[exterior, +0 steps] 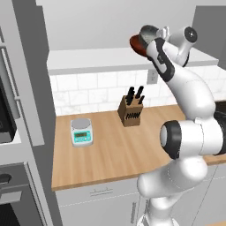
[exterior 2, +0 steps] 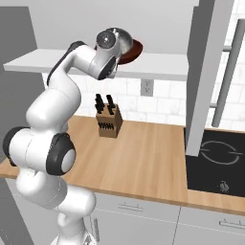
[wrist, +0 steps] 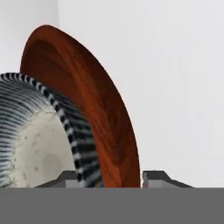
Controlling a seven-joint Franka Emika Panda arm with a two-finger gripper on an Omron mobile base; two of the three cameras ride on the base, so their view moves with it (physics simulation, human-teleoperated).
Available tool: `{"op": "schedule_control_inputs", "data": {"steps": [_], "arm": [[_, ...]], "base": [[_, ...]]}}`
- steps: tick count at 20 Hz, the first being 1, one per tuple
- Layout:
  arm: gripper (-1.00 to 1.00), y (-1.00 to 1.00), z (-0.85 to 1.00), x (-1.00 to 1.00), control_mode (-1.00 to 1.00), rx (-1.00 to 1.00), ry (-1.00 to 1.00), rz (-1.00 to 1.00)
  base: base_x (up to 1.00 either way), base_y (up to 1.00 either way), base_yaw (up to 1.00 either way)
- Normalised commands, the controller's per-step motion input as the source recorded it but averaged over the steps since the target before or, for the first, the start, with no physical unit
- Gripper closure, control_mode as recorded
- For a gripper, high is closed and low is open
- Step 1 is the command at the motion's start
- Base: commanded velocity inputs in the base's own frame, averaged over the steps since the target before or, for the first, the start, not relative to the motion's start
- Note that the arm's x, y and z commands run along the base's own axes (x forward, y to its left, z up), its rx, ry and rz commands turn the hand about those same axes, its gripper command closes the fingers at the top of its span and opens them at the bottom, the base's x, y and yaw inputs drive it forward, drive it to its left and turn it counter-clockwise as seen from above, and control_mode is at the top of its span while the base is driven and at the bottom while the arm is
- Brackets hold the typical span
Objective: Pick up the bowls on the counter and stack them on top of one another in the open cabinet. Place the smaller bowl on top of the larger bowl.
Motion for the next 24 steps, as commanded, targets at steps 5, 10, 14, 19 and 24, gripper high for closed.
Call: {"op": "schedule_control_inputs", "data": {"steps": [5, 10, 14, 19, 24], "arm": [[-1.00, 0.00, 0.11, -0.10, -1.00, 0.00, -0.12, 0.00], [-1.00, 0.00, 0.18, -0.45, -1.00, 0.00, -0.16, 0.00], [-1.00, 0.00, 0.17, -0.62, -1.00, 0.00, -0.15, 0.00], [-1.00, 0.00, 0.05, -0.89, -1.00, 0.00, -0.03, 0.00], [-1.00, -0.03, -0.07, -1.00, -1.00, 0.00, 0.05, 0.00]], "base": [[0.00, 0.00, 0.00], [0.00, 0.00, 0.00], [0.00, 0.00, 0.00], [0.00, 0.00, 0.00], [0.00, 0.00, 0.00]]}}
